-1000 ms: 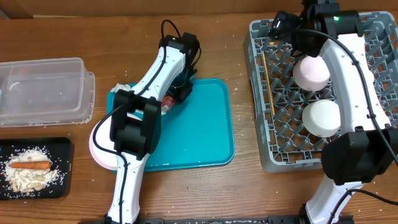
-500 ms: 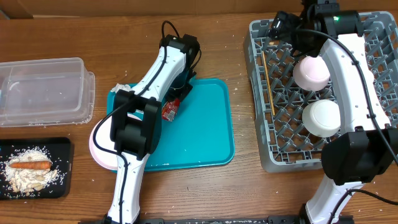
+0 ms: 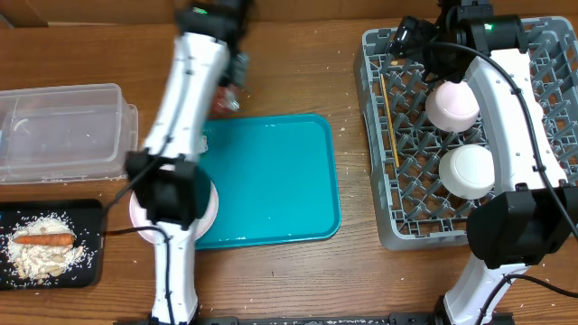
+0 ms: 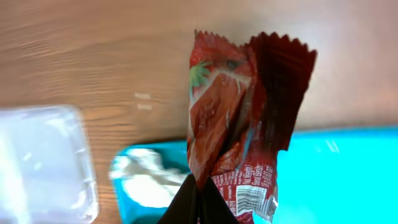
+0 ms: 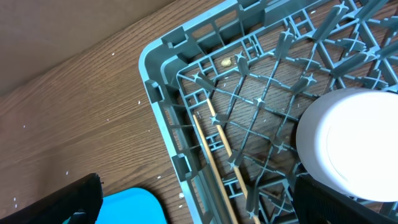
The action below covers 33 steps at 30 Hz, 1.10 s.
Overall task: Sort waste into correct bins and load items into the dishwasher
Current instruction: 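Carry the wrapper into the clear plastic bin and release it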
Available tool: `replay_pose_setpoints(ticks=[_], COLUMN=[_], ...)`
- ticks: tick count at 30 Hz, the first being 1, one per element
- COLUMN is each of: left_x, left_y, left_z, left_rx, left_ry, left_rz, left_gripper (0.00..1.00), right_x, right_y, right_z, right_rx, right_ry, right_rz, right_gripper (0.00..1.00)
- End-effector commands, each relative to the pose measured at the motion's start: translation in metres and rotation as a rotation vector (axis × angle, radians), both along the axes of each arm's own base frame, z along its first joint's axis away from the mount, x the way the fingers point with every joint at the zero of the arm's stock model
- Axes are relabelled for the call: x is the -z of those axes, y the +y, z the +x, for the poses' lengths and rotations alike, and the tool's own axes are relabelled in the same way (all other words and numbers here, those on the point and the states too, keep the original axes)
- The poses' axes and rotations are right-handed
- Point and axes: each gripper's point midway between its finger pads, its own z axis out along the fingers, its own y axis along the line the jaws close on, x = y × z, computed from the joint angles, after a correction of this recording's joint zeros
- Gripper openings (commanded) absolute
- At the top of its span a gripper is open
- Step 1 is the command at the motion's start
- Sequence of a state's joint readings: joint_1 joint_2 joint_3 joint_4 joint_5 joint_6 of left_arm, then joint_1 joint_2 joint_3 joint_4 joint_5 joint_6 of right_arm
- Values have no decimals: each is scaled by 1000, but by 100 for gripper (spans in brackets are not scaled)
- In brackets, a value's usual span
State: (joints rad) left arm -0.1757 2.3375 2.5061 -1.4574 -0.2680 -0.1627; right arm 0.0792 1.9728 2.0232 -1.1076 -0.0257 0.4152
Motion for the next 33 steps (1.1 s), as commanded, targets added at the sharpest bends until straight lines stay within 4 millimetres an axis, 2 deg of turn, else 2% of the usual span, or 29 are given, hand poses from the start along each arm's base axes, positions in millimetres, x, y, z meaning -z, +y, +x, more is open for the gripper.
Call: replay_pose_setpoints(ticks=[1, 6, 8, 12, 14, 16, 17, 18, 19, 20, 23, 26, 27, 28, 30, 31, 33], left_x=[-52, -46, -45, -42, -40, -38, -36, -34, -32, -28, -15, -12, -12, -12, -13, -13, -13], left_y=[76, 175, 208, 254, 270, 281, 287, 289, 291, 293, 289, 269, 253, 246, 220, 199, 177], left_z=[-1, -28, -39, -58, -66, -73, -76, -78, -80, -83, -92, -88, -79, -76, -65, -59, -51], left_rx=[-355, -728, -835, -960, -1000, -1029, -1044, -1050, -1058, -1064, -1038, -963, -893, -867, -756, -674, -585], left_ry=[-178, -184, -197, -204, -201, -197, -192, -188, -181, -170, -94, -49, -40, -37, -16, 1, 15], left_rz=[-62, -100, -109, -172, -208, -243, -253, -254, -253, -251, -248, -316, -380, -401, -461, -470, -457], left_gripper=[4, 4, 4, 4, 4, 12, 27, 42, 68, 100, 100, 100, 100, 100, 100, 100, 100], right_x=[-4, -4, -4, -4, -4, -4, -4, -4, -4, -4, -4, -4, -4, -4, -4, -4, -4], right_y=[-1, -1, -1, -1, -1, -1, -1, -1, -1, -1, -1, -1, -1, -1, -1, -1, -1], right_z=[2, 2, 2, 2, 2, 2, 2, 2, 2, 2, 2, 2, 2, 2, 2, 2, 2], right_rx=[5, 5, 5, 5, 5, 5, 5, 5, 5, 5, 5, 5, 5, 5, 5, 5, 5], right_ry=[-13, -13, -13, -13, -13, -13, -13, -13, -13, -13, -13, -13, -13, -13, -13, -13, -13], right_rz=[-4, -4, -4, -4, -4, -4, -4, -4, -4, -4, -4, -4, -4, -4, -4, -4, -4], right_gripper=[100, 100, 100, 100, 100, 100, 100, 100, 100, 100, 100, 100, 100, 100, 100, 100, 100])
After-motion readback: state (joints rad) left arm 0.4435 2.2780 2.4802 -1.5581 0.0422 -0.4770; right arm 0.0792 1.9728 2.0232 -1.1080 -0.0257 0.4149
